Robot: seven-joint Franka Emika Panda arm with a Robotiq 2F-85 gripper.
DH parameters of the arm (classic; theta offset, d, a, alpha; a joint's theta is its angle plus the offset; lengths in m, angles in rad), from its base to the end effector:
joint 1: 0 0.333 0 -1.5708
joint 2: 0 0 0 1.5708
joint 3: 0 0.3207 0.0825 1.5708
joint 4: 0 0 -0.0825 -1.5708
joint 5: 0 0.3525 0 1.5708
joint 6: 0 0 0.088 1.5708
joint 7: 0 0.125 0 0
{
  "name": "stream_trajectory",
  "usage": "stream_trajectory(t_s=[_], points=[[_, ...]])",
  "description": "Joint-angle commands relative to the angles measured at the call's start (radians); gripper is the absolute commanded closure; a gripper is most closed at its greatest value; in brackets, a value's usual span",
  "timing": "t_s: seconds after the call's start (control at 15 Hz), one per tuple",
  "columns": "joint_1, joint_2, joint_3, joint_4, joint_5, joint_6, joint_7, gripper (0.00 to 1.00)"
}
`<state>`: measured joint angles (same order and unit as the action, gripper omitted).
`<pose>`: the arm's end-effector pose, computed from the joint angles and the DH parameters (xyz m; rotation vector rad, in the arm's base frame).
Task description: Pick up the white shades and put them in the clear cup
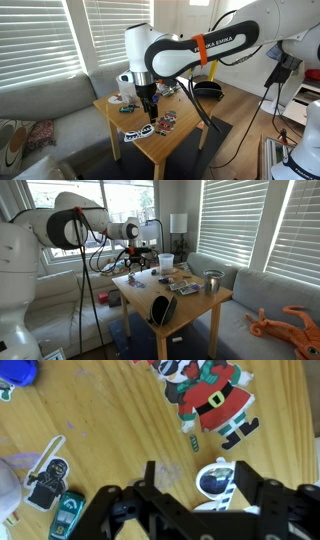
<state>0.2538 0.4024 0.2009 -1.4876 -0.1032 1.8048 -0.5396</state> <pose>0.5859 0.2547 0.4355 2.7326 1.5097 -0.1213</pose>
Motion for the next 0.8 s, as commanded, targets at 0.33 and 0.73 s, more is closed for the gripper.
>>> stream_trajectory(t_s=[0.33,0.73], points=[[0.015,0.141,0.043,0.231,-0.007,-0.126,-0.075,0.09],[0.031,0.239,0.056,0.323,0.013,-0.211,-0.069,0.27]])
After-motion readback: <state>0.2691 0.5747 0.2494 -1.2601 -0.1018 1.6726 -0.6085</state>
